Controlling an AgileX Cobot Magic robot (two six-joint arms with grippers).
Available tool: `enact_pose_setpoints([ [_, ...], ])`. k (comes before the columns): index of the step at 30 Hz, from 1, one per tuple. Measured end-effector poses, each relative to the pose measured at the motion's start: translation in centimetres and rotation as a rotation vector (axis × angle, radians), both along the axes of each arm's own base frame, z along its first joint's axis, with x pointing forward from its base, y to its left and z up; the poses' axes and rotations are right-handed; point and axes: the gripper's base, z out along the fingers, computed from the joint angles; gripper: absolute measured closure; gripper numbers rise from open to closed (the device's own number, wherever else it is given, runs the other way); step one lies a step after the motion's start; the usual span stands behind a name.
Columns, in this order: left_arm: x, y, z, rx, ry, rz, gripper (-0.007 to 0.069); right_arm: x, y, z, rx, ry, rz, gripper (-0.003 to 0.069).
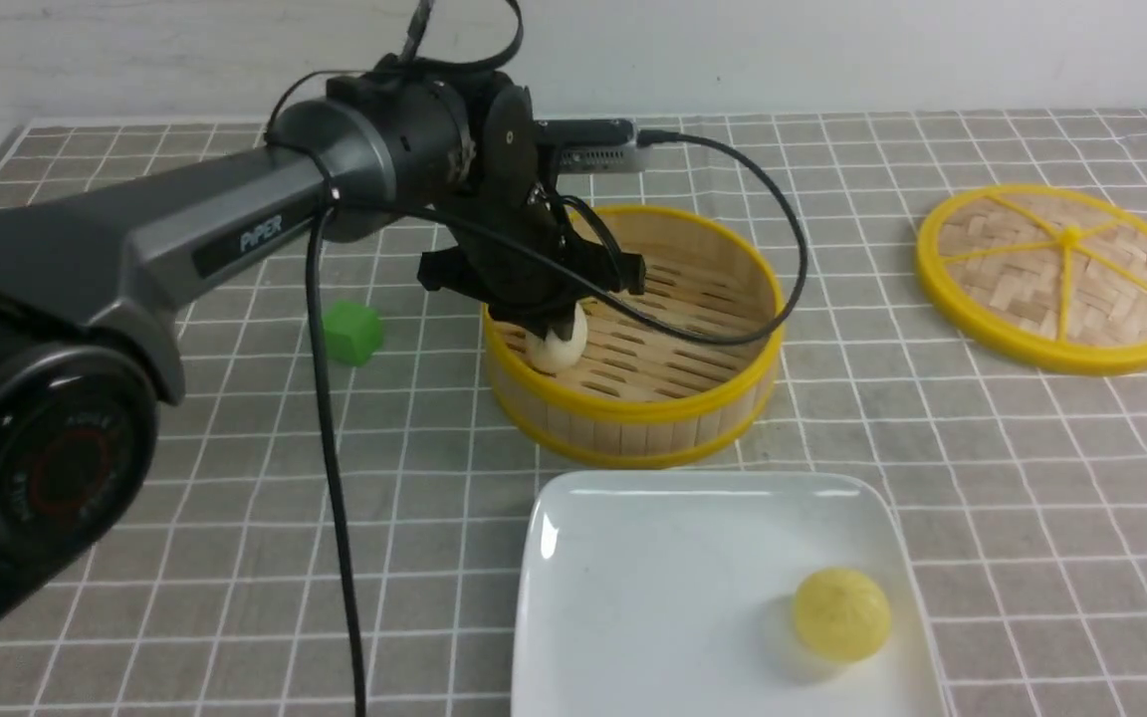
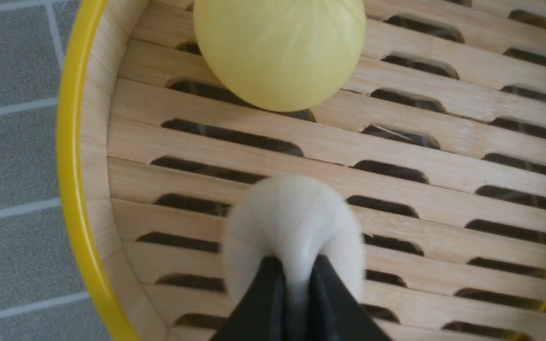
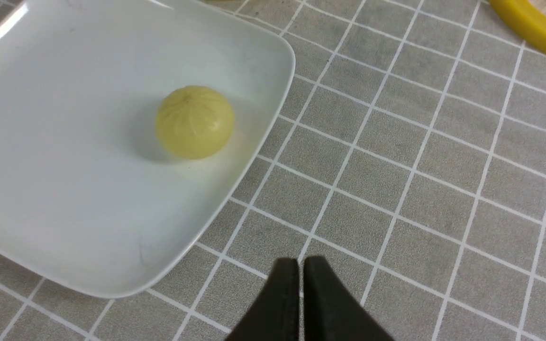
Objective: Put the steamed buns into the plate on the grey tablecloth.
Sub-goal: 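Reach into the bamboo steamer and grasp a bun with the left gripper, then carry the bun from the bamboo steamer to the plate with the left gripper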
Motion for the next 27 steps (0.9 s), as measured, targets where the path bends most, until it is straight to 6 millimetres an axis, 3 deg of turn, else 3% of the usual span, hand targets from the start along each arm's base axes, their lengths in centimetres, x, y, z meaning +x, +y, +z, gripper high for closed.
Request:
enact_pose_setpoints([
  [2,-0.3,0.1,1.1,-0.011,-0.010,0.001,0.0593,0.0,0.0,0.0,0.000,0.000,0.000,0.0619],
  [7,-4.2,1.9,9.4,-0.067,-0.043,-0.004,0.0596,0.0,0.0,0.0,0.000,0.000,0.000,0.0616],
  [11,-7.7,2.6,11.8,-0.023,0.064,-0.067,0.0596,0.0,0.0,0.0,0.000,0.000,0.000,0.0610],
  [14,-10.4,1.1,10.3,0.042,0.151,-0.165,0.0596,0.0,0.0,0.0,0.000,0.000,0.000,0.0606],
  [20,-15.9,-3.6,3.0,0.164,0.322,-0.339,0.0595,0.0,0.0,0.0,0.000,0.001,0.000,0.0601],
  [23,-16.9,-4.7,1.1,0.161,0.342,-0.326,0.0592,0.0,0.0,0.0,0.006,0.004,-0.005,0.0595],
  [27,-16.4,-5.2,0.1,0.140,0.334,-0.267,0.0579,0.0,0.0,0.0,0.010,0.006,-0.010,0.0589],
])
